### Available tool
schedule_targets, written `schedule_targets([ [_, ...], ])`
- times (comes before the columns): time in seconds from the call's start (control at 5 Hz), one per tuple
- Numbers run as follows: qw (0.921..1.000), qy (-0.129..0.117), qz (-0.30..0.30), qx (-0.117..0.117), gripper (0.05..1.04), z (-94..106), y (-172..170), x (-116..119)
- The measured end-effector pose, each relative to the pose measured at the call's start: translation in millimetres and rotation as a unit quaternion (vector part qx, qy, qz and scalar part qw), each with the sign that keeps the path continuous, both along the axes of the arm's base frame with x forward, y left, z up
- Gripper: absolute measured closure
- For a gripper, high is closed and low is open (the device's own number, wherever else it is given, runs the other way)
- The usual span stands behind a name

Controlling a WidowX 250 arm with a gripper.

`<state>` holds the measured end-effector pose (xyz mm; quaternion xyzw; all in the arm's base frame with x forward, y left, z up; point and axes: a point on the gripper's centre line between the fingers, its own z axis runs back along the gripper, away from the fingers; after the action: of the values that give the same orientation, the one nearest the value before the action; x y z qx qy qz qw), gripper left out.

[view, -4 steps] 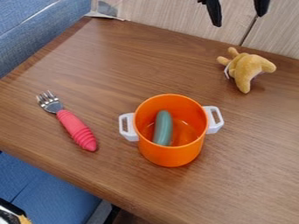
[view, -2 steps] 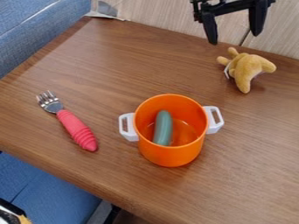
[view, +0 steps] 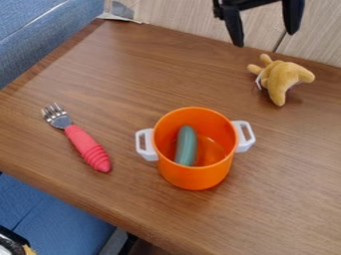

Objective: Put the green object to the upper left of the table

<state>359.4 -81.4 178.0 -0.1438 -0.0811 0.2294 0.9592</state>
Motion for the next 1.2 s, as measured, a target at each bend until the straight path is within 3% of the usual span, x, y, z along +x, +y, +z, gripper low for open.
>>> schedule_targets([
  [0.4,0.997,0.009,-0.074,0.019,0.083,9.9,2.7,-66.4],
  [0.6,0.9927,0.017,-0.114,0.035,0.083,3.5,13.2,-84.9],
  [1.2,0.9787,0.049,-0.178,0.089,0.083,-32.7,21.7,-106.4],
])
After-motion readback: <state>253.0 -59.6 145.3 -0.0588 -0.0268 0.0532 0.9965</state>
